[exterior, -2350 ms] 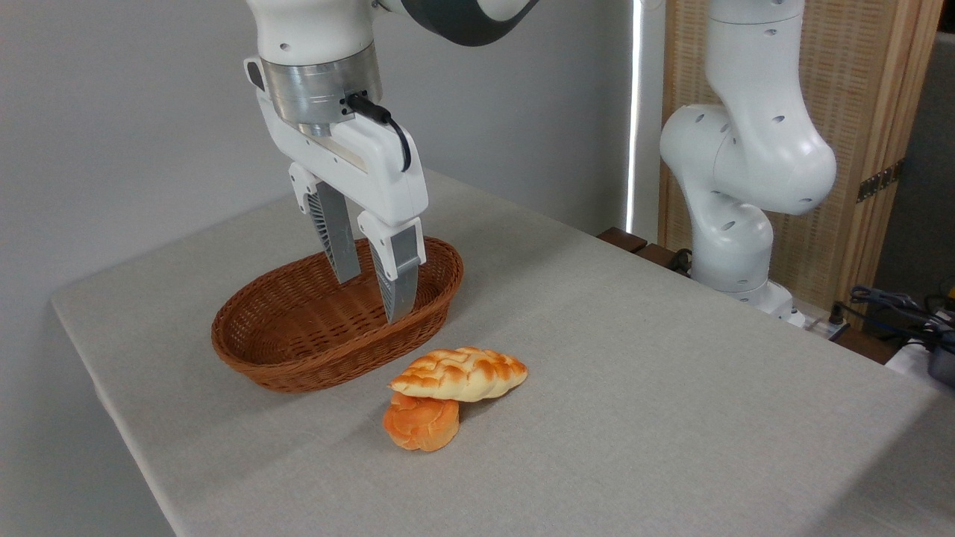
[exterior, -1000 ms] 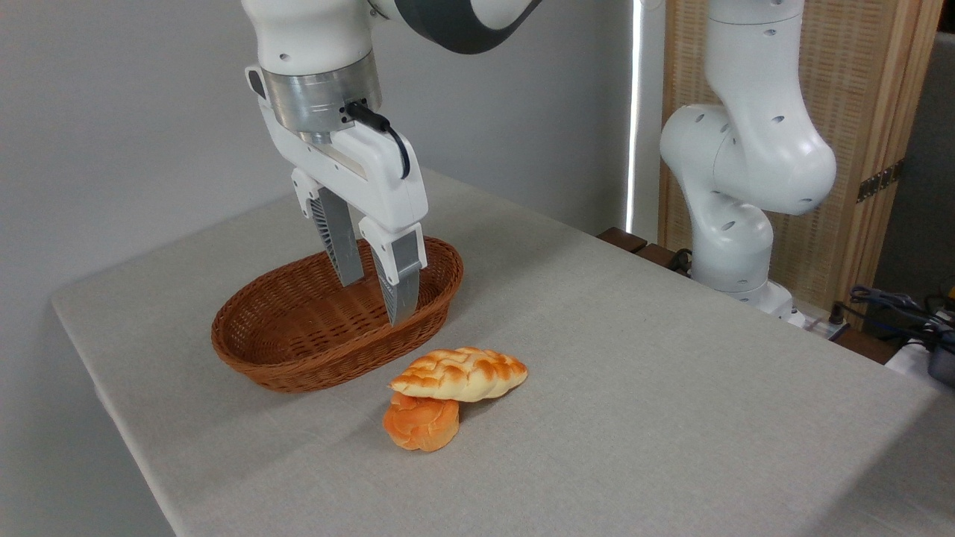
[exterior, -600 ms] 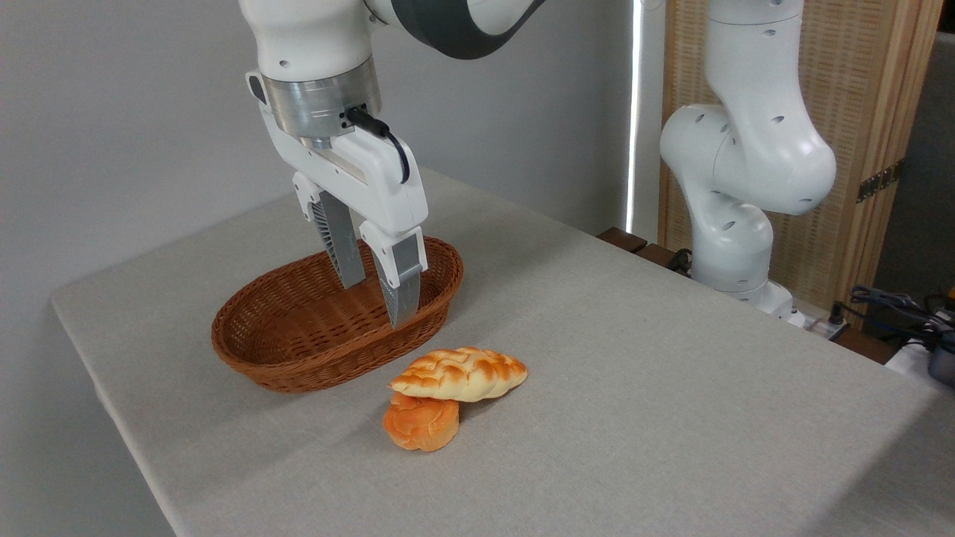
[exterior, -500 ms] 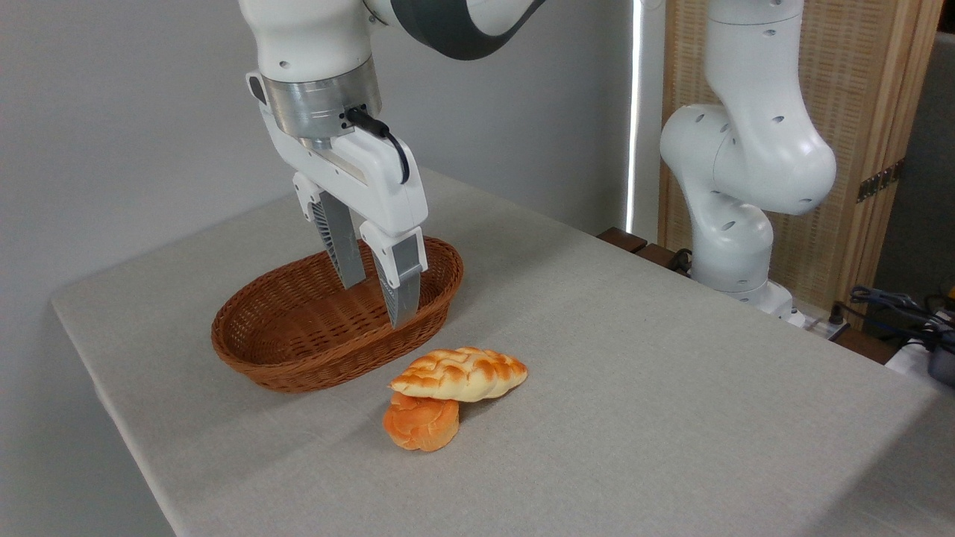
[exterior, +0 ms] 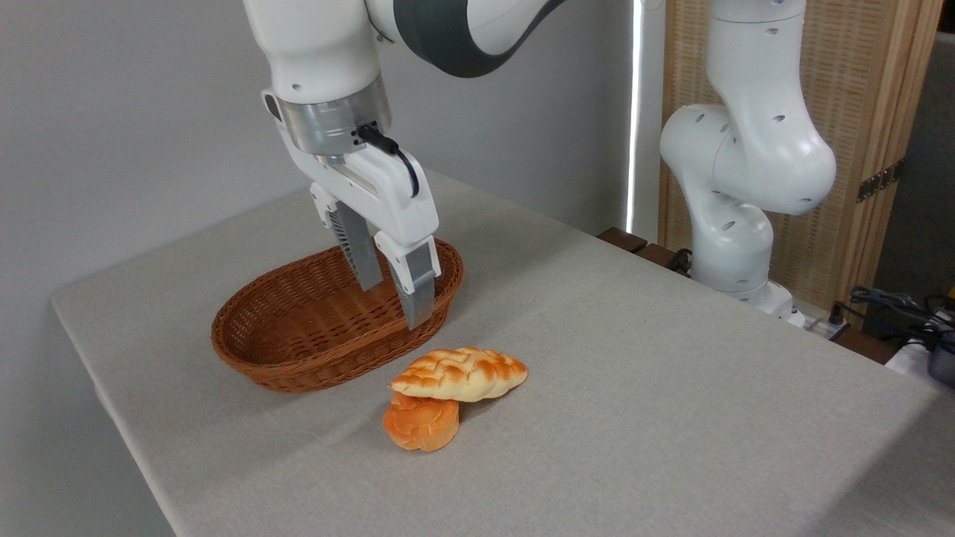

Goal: Put bread into the basket
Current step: 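Move the gripper over the braided roll and lower it onto the roll, then close the gripper on the braided roll and lift it off the bun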

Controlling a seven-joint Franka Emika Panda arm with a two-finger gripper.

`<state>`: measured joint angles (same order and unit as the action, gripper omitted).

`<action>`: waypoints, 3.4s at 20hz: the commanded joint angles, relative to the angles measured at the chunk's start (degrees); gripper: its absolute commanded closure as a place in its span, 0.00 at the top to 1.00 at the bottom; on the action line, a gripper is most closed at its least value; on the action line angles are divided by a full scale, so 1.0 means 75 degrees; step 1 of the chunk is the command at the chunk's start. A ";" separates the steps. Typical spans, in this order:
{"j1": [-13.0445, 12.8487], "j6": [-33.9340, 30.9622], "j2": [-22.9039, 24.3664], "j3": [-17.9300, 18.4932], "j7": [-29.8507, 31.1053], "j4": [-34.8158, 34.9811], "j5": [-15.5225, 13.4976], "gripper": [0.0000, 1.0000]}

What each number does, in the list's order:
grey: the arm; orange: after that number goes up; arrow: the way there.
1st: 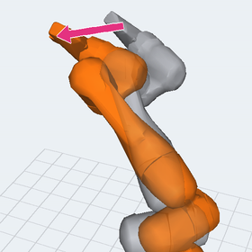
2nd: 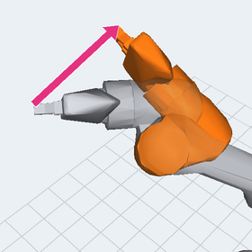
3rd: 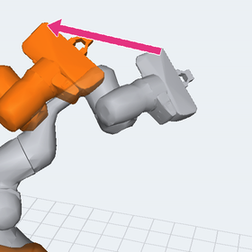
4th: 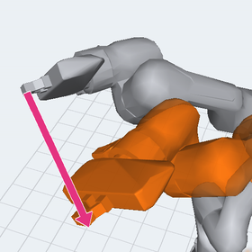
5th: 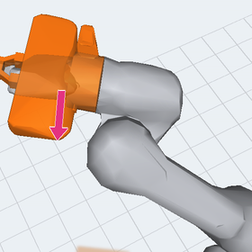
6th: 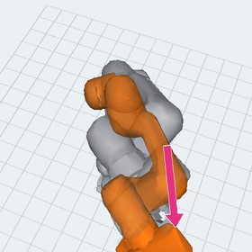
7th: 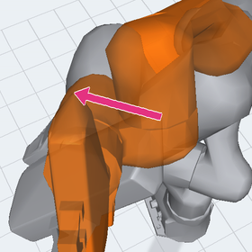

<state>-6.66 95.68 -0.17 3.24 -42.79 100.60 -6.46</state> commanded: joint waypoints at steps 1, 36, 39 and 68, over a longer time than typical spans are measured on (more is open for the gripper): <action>-0.0015 0.0179 0.0293 0.0083 -0.0154 0.0438 0.0123 1.00; -0.0015 0.1809 -0.0364 0.0036 -0.0810 0.1470 0.1026 0.56; -0.0015 0.1797 -0.0340 0.0036 -0.0892 0.1470 0.1026 0.54; -0.0015 0.1106 0.0433 -0.0010 -0.0951 0.1283 0.0723 0.39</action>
<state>-6.62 105.98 1.19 3.21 -49.10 110.94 0.45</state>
